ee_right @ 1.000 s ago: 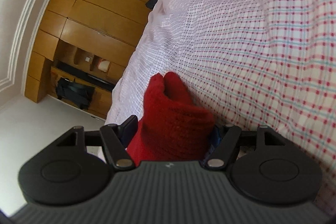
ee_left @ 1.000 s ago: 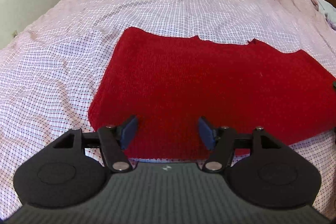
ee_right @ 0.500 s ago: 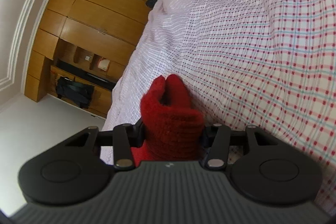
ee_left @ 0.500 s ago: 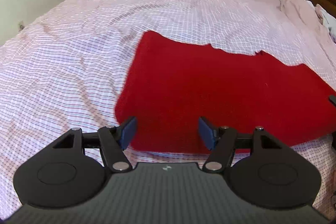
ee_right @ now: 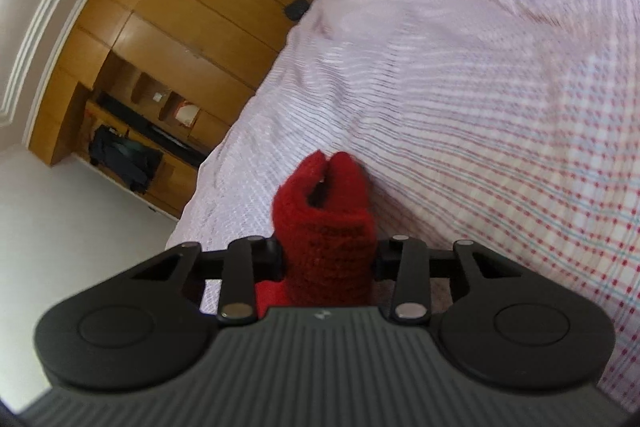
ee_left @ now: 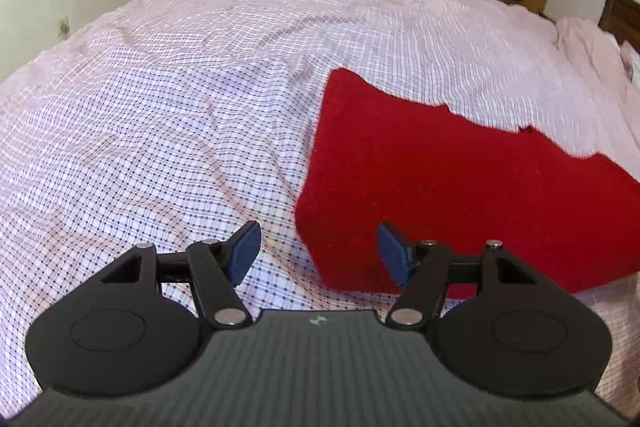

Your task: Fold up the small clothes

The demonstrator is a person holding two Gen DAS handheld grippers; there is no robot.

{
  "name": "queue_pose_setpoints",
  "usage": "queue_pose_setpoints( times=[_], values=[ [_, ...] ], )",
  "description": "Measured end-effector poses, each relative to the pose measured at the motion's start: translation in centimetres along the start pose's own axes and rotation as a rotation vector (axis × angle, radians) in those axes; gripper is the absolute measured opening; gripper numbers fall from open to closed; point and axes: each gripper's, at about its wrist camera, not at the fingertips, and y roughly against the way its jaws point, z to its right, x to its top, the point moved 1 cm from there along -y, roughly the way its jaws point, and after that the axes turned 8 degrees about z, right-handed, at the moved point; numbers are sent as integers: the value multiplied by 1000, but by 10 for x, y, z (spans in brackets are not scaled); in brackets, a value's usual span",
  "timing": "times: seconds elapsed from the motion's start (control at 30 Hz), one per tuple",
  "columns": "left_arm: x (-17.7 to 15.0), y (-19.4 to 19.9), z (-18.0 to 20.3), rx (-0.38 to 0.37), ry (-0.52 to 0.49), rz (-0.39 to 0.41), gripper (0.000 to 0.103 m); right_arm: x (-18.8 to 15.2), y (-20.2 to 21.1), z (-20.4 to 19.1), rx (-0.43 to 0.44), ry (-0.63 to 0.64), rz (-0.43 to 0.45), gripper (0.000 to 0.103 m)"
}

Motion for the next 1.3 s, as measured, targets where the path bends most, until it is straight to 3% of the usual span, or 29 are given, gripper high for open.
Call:
queue_pose_setpoints(
  times=[0.2,0.4,0.6,0.8,0.97,1.2,1.3],
  values=[
    [5,2,-15,10,12,18,70,4,3,-37,47,126,11,38],
    [10,-4,-28,28,-46,8,70,0,1,-70,87,222,5,37],
    [21,-21,-34,-12,-14,-35,70,-4,-2,-104,99,327,-30,37],
    [30,-27,-40,-12,-45,-36,70,-18,2,-141,116,430,-36,37],
    [21,-27,-64,16,27,-52,70,-42,-2,-172,119,483,-49,36],
    [9,-22,-89,66,47,-55,70,-102,-8,-191,267,590,-191,36],
    [5,-18,-100,61,77,-52,70,-130,-20,-181,310,601,-302,36]
  ],
)
